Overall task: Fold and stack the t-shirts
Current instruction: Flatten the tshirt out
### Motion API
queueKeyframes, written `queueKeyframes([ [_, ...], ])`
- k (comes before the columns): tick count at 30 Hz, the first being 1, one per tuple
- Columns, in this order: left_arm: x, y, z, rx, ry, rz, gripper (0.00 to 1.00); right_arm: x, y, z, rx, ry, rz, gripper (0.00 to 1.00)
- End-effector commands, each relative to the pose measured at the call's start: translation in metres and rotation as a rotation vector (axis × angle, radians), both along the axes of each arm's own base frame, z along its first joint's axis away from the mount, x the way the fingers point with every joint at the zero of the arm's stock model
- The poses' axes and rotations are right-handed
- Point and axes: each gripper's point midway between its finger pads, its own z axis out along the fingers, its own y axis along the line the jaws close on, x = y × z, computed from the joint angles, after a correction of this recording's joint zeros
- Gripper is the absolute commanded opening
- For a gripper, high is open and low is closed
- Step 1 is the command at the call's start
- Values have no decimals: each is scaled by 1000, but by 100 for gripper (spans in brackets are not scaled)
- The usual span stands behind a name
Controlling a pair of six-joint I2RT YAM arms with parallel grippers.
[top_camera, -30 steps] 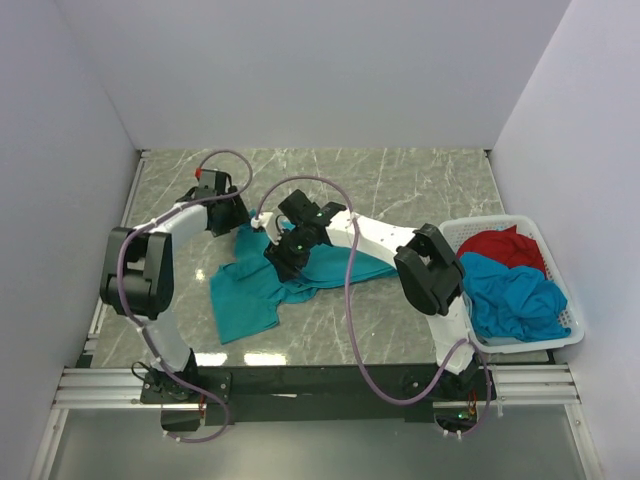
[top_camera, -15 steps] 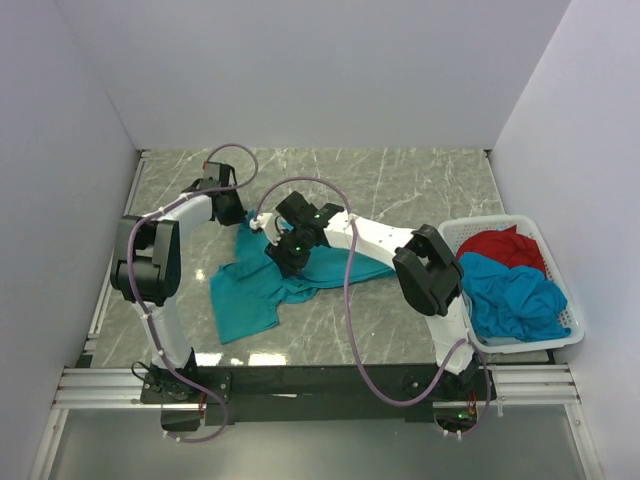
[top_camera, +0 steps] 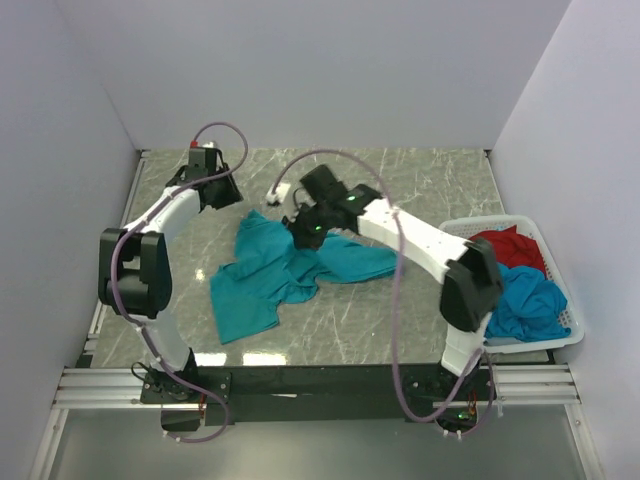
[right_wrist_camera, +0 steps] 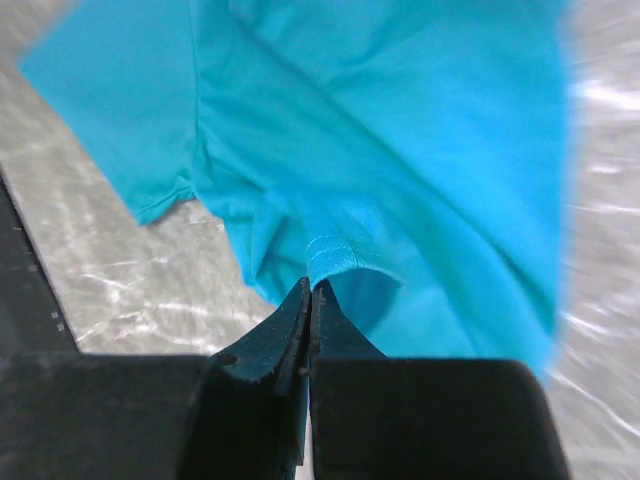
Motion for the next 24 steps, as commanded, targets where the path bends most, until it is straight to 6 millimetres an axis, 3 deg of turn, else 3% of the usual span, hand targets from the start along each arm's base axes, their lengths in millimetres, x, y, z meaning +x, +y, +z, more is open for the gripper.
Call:
queueKeyframes([
  [1,8,2,36,9,-81,-25,40,-7,-17,51,91,-68,19,0],
  [5,4,-5,8,3,5,-80,54,-19,-31,29,41,-26,20,0],
  [8,-1,-3,-13,22,69,-93,56,-22,-44,24,14,-4,6,0],
  [15,-12,1,-46,58,163,-98,43,-11,-70,26,47,20,-62,0],
  [24,-23,-26,-66,11,226,-182,40,-4,-79,30,73,39,-100,0],
])
